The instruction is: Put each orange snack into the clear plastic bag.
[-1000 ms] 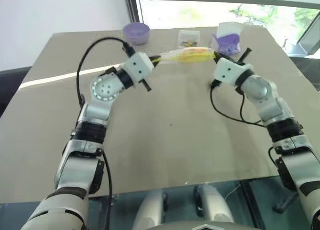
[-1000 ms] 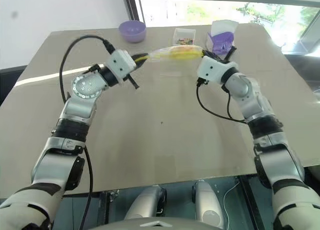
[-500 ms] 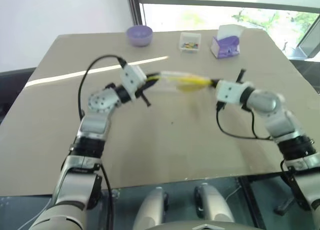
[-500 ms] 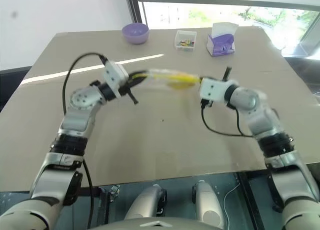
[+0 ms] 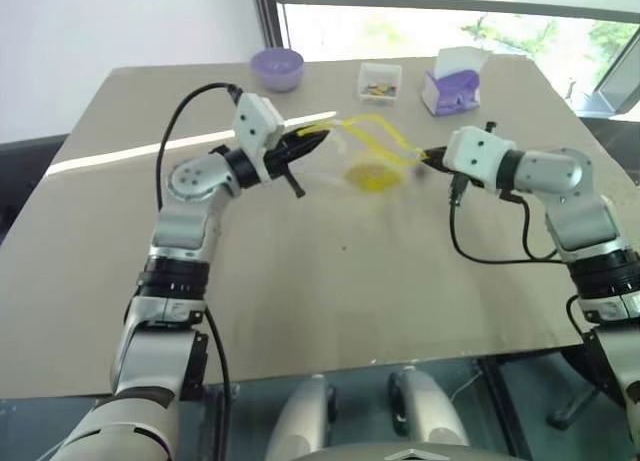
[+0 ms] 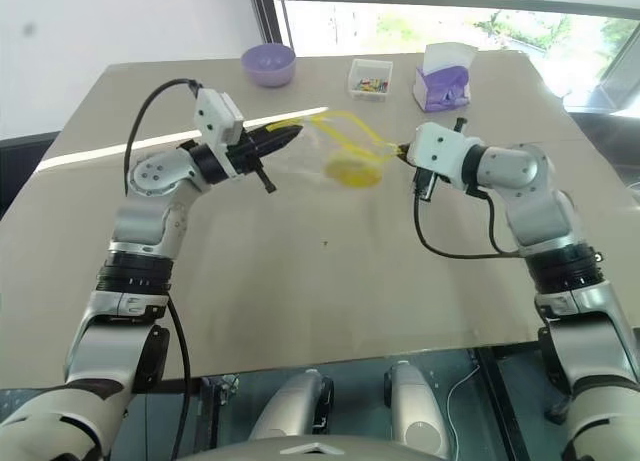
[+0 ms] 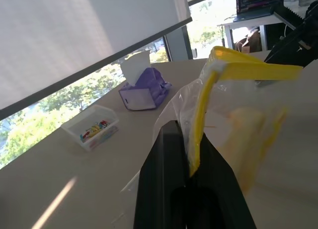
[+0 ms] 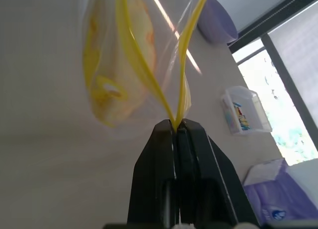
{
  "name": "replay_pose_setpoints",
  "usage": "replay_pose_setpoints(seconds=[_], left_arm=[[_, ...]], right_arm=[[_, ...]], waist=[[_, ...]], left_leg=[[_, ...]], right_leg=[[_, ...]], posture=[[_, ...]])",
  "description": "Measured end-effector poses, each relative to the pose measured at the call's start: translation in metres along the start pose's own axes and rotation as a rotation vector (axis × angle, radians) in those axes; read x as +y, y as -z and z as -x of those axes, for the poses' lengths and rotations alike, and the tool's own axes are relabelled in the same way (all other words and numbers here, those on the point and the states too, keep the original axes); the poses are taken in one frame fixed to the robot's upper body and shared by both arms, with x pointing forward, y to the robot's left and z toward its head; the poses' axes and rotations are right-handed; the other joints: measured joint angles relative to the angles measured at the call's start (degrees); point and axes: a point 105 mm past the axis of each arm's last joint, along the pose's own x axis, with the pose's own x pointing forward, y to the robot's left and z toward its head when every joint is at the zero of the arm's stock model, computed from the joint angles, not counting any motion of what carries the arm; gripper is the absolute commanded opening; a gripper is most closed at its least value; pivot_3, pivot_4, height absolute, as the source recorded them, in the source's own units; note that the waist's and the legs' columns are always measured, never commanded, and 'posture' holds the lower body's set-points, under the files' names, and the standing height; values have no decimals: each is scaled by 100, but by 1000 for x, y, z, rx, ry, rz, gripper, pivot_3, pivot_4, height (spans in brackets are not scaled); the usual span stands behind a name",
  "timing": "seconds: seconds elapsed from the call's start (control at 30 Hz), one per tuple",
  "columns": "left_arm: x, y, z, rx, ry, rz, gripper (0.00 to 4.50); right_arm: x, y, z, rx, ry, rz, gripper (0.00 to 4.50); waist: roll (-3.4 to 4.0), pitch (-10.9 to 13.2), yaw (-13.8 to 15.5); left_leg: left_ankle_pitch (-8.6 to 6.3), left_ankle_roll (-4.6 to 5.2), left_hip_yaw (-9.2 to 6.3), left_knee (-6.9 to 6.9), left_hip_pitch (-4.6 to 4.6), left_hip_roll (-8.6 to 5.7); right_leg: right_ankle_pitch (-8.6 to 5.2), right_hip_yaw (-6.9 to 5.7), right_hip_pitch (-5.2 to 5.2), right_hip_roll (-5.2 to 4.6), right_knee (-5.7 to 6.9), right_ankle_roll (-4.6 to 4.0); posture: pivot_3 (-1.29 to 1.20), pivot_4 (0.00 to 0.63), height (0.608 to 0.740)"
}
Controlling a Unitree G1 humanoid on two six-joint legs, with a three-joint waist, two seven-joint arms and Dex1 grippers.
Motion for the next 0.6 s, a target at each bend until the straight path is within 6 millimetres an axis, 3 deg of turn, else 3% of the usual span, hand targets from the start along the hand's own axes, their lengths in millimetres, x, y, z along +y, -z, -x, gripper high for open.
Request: replay_pose_setpoints(seconds=[0.07, 0.13, 0.23, 0.33, 0.5, 0.57, 0.6], left_arm=[[-11, -3, 1, -5, 58, 11, 0], [-9, -9, -8, -34, 39, 15, 0], [15, -19, -7, -30, -58, -52, 0], [16, -17, -10, -28, -94, -131, 0], [13, -15, -10, -45, -124, -310, 0], [-3, 1, -4, -22, -76, -379, 0], [-21, 26, 4, 30, -19, -405, 0]], right_arm=[[5, -5, -2, -36, -38, -42, 42], [-22, 2, -8, 2, 72, -53, 42], [-59, 1, 1, 35, 194, 7, 42], [-68, 5, 1, 46, 265, 64, 42], [-64, 14, 2, 78, 331, 151, 42], [-43, 28, 4, 106, 323, 169, 42], [-18, 45, 3, 141, 293, 158, 42]], waist=[[0, 0, -8], [2, 11, -14], [3, 16, 0], [3, 14, 0], [3, 9, 8], [4, -13, 20], [4, -17, 26]], left_leg=[[0, 0, -1, 0, 1, 2], [0, 0, 6, 2, 0, -3], [1, -3, 1, 0, 12, -2], [3, -5, 4, -4, 6, -1], [16, -29, 19, -16, -31, -5], [16, -29, 24, -56, -16, -5], [16, -28, 31, -72, -9, -5]], right_leg=[[0, 0, 1, 0, 0, -1], [1, 6, -3, -5, 4, 1], [0, 0, 2, 1, 8, -1], [0, 4, -4, -2, 13, -2], [0, 19, -43, -12, -2, -1], [0, 24, -33, -16, -33, -1], [0, 31, -32, -16, -42, -1]], posture=[[0, 150, 740], [0, 150, 740], [0, 150, 740], [0, 150, 740], [0, 150, 740], [0, 150, 740], [0, 150, 740]])
